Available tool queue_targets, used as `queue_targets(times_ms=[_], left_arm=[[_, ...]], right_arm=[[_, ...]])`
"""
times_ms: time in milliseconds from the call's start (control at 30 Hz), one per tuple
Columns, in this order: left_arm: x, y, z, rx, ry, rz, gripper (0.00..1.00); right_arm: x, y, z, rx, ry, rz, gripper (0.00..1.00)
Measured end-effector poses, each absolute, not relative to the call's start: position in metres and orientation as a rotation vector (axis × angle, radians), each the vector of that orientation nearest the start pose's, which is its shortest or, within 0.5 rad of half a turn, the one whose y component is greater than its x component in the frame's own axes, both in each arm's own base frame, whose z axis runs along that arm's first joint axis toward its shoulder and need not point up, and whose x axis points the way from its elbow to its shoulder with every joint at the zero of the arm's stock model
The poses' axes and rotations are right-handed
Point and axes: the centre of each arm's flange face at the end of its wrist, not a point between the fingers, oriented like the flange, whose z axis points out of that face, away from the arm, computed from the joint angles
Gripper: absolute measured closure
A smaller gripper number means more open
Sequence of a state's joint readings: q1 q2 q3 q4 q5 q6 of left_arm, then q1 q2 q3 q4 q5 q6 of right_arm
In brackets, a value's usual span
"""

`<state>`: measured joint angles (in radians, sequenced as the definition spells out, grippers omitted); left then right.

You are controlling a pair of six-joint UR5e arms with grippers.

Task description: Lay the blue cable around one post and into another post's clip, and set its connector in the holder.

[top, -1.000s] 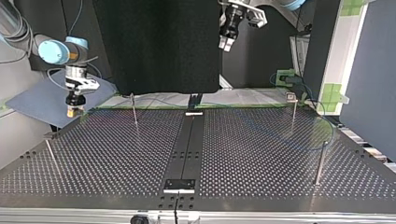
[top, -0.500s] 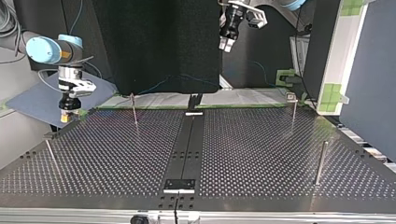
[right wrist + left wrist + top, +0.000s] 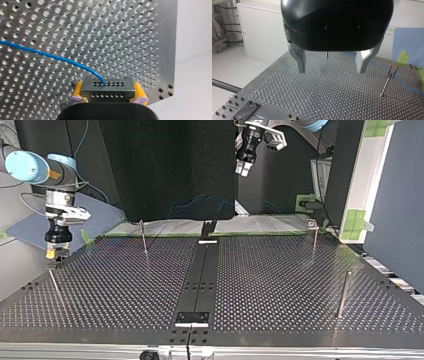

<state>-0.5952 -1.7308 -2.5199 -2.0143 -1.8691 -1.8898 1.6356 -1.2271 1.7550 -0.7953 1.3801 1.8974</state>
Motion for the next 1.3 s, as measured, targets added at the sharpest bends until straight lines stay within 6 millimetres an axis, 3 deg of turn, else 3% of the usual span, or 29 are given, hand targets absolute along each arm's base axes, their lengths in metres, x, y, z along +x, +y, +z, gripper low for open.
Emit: queue_targets(times_ms=[267, 533, 933, 1300], left_arm=[[0.223, -0.276, 0.133, -0.022, 1.577, -0.487, 0.00], [0.223, -0.275, 0.132, -0.023, 1.582, -0.482, 0.00], [0.226, -0.273, 0.132, -0.030, 1.583, -0.476, 0.00], [0.228, -0.271, 0.132, -0.041, 1.591, -0.470, 0.00]], right_arm=[[0.182, -0.592, 0.292, 1.093, -1.135, 1.721, 1.00], [0.164, -0.598, 0.271, 1.086, -1.207, 1.628, 1.00], [0.144, -0.631, 0.258, 1.157, -1.235, 1.522, 1.00], [0.138, -0.655, 0.282, 1.198, -1.202, 1.552, 1.00]])
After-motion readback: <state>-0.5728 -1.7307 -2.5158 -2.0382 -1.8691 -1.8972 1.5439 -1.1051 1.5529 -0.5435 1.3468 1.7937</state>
